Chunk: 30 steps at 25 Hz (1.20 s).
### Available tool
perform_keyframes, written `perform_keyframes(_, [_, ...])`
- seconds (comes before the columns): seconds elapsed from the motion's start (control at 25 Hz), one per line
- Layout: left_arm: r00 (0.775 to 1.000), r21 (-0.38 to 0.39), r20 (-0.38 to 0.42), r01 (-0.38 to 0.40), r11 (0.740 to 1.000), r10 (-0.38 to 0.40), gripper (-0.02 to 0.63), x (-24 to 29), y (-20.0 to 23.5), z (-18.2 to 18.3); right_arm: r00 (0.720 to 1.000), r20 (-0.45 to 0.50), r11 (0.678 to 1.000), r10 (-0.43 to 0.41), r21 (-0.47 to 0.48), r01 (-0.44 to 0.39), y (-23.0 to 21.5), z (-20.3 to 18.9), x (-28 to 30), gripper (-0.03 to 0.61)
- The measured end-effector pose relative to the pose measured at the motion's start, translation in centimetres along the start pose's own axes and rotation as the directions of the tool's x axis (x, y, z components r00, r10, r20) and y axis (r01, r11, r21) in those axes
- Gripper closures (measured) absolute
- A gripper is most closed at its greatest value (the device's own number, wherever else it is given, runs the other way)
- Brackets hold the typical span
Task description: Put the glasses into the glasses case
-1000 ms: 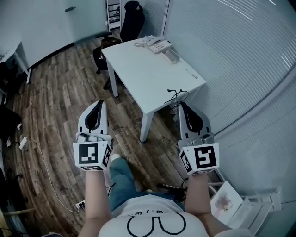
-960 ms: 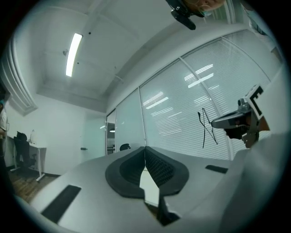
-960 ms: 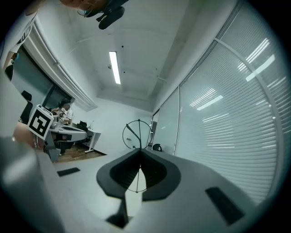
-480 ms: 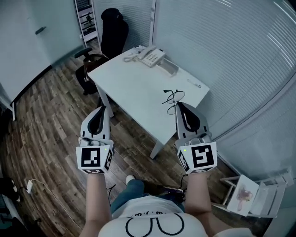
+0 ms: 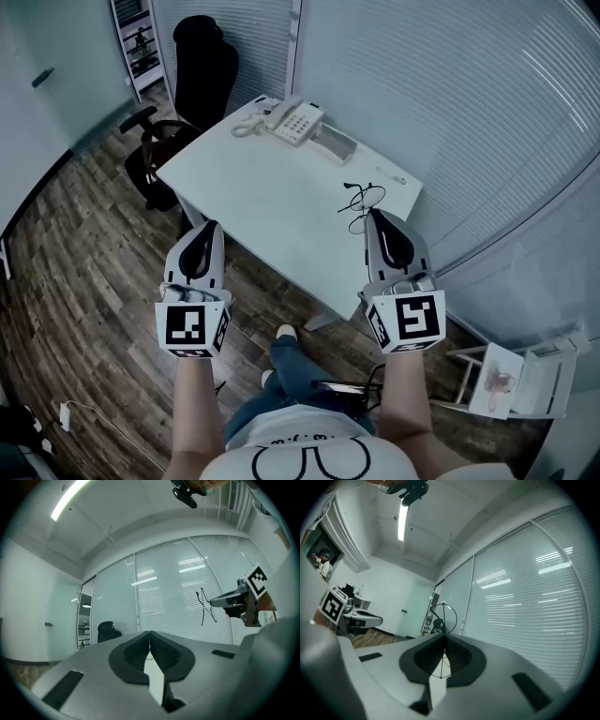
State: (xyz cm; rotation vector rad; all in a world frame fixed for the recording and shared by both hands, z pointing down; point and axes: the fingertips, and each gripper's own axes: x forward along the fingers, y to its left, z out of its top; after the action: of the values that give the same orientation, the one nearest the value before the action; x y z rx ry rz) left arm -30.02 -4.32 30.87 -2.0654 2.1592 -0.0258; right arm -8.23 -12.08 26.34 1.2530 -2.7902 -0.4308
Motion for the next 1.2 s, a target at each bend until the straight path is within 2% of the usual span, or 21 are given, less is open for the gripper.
perform_keyframes(0.24, [0.999,-0.005,-0.014,0.033,0.999,-0.033,0.597,6.7,2.9,-2.1,0.997,-0.028,0.998,-0.066,0.012,0.067,-2.9,-2.6,6.2,0.563])
perform_keyframes(0.48, [0.994,0.015,-0.030,0.107,0.994,-0.107,0.597,15.0,4.8,-3.1,0.991,-0.043,0.991,-0.130,0.019,0.131,-5.9,-4.3,12.5,0.563])
perform_keyframes(0.68, [0.985,0.012,-0.060,0.160,0.987,-0.159,0.597,22.5,5.5,-4.6,0.981,-0.095,0.984,-0.172,0.037,0.176,-9.1,-6.9,17.1,0.563])
perform_keyframes(0.92, [0.977,-0.008,-0.084,0.197,0.980,-0.197,0.597,29.1,5.2,-6.2,0.975,-0.131,0.983,-0.181,0.003,0.183,-12.4,-8.8,21.8,0.563])
perform_keyframes(1.2, [0.962,-0.030,-0.105,0.251,0.967,-0.253,0.597,34.1,4.8,-7.5,0.971,-0.180,0.988,-0.156,-0.047,0.150,-15.0,-10.5,27.0,0.563])
